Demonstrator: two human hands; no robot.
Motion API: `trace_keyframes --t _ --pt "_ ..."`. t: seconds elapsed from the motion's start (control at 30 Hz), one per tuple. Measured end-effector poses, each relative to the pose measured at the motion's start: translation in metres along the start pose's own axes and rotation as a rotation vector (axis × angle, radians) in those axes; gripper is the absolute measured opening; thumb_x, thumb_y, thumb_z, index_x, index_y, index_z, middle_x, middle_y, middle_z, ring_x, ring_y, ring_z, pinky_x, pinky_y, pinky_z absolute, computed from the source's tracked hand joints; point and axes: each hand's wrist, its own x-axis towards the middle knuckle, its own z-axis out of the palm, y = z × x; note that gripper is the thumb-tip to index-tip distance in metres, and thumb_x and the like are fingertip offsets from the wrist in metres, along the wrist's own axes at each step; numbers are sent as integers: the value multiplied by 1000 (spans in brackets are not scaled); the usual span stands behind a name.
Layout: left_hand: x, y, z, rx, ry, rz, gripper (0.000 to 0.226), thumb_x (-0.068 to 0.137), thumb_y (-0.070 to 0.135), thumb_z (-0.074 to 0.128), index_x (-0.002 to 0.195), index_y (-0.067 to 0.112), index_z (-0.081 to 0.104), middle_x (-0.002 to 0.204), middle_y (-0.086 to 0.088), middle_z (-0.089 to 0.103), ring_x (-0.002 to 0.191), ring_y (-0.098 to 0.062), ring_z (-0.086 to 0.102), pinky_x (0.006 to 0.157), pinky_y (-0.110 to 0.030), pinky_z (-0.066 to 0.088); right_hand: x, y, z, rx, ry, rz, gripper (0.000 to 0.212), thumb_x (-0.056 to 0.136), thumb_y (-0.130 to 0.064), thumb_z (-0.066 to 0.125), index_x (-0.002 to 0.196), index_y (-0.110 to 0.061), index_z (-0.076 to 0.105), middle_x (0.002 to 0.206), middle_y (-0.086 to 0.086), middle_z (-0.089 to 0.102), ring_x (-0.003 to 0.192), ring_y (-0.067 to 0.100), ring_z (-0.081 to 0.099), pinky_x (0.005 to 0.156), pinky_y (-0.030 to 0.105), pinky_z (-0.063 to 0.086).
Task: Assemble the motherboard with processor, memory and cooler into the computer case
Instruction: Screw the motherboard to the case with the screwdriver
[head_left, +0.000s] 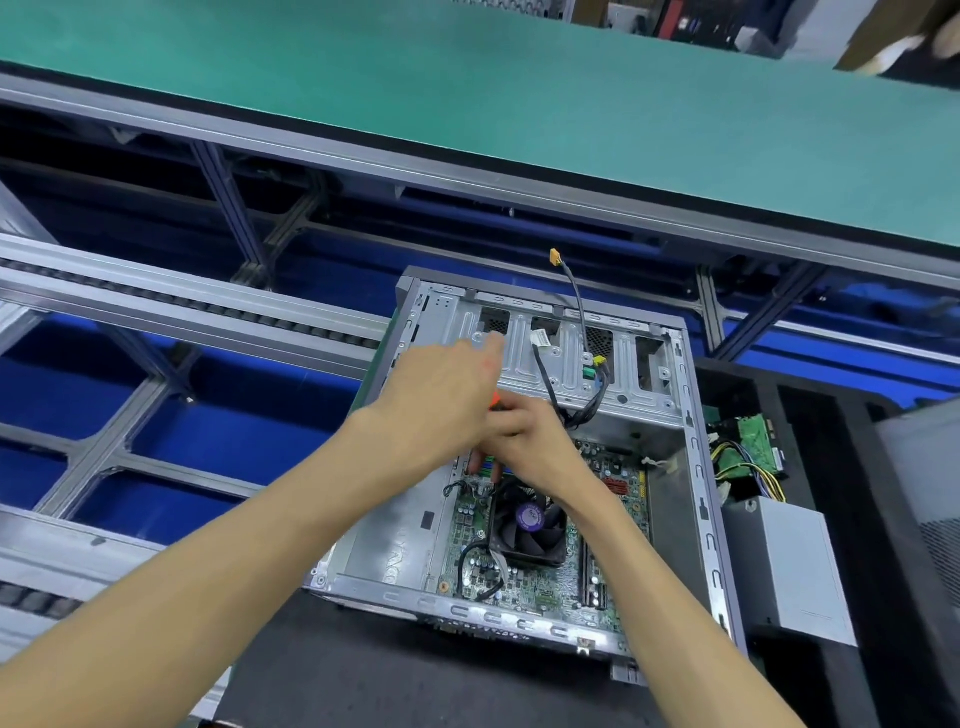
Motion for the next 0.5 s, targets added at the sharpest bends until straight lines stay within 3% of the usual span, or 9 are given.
trace_keyframes --t 0.03,0.1,0.17,0.23,0.3,0.33,0.43,0.5 --pt "1 0 2 33 11 -37 46 91 61 52 99 17 40 80 -2 53 73 -26 50 60 -32 32 0 0 1 6 1 2 6 87 -6 70 90 -3 67 77 22 70 61 41 69 44 37 52" --pt "4 -4 2 -67 -41 28 30 95 45 54 99 17 45 90 -4 59 78 -26 54 64 -33 33 0 1 2 -4 15 30 5 87 -5 71 87 -6 66 75 22 71 60 46 67 47 42 53" --pt "6 -9 -6 -214 -170 180 19 90 29 61 107 23 56 106 -2 54 92 -20 51 74 -33 34 -1 1 2 -26 28 50 6 87 -4 70 86 -8 66 67 17 71 54 39 67 44 34 52" --pt "3 -8 -4 -175 -150 209 29 87 36 62 114 27 54 107 1 50 92 -17 47 77 -33 36 -2 0 1 -25 30 39 6 86 -1 67 87 -7 67 67 17 70 53 33 67 42 29 50" --pt "1 -3 -2 -11 -14 51 44 89 60 55 106 20 47 88 1 51 78 -22 51 61 -32 35 -2 -1 2 -19 23 13 4 86 -3 66 87 -5 70 72 21 70 57 36 69 44 31 51" --pt "2 -4 -1 20 12 12 45 91 62 51 100 19 44 81 1 51 72 -24 51 57 -32 33 -3 -1 3 -18 20 16 3 87 -4 68 87 -4 70 75 22 70 60 38 69 45 33 52" --pt "7 -8 -1 -184 -138 160 18 92 31 58 106 22 51 102 -3 55 84 -23 53 68 -33 39 -4 -1 5 -24 42 71 5 88 -3 68 87 -7 65 69 17 71 53 34 67 44 32 52" --pt "6 -6 -2 -189 -156 235 28 88 32 63 113 25 52 107 -1 49 88 -19 48 73 -32 36 -3 0 4 -10 55 85 11 86 3 64 88 -8 66 66 14 70 52 29 68 43 30 51"
